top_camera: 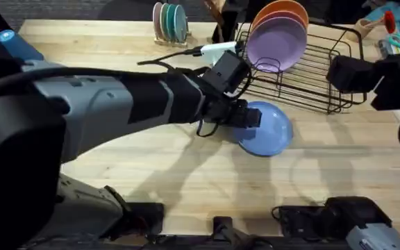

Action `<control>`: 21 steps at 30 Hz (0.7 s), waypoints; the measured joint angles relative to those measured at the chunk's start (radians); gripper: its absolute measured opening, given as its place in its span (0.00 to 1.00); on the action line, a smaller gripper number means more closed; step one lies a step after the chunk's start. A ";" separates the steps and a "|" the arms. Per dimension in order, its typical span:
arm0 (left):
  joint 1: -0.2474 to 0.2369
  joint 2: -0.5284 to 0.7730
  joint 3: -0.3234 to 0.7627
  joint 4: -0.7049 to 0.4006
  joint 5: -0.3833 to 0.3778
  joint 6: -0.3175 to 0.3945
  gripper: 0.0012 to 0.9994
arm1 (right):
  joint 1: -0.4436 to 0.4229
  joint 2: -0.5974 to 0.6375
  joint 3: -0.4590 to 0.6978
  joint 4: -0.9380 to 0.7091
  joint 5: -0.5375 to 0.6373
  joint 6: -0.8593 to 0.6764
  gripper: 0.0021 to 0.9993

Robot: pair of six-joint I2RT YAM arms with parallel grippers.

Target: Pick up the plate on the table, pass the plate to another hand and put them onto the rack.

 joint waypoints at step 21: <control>-0.002 0.006 0.000 -0.010 0.061 -0.008 0.14 | 0.000 0.000 0.000 0.000 0.000 0.000 1.00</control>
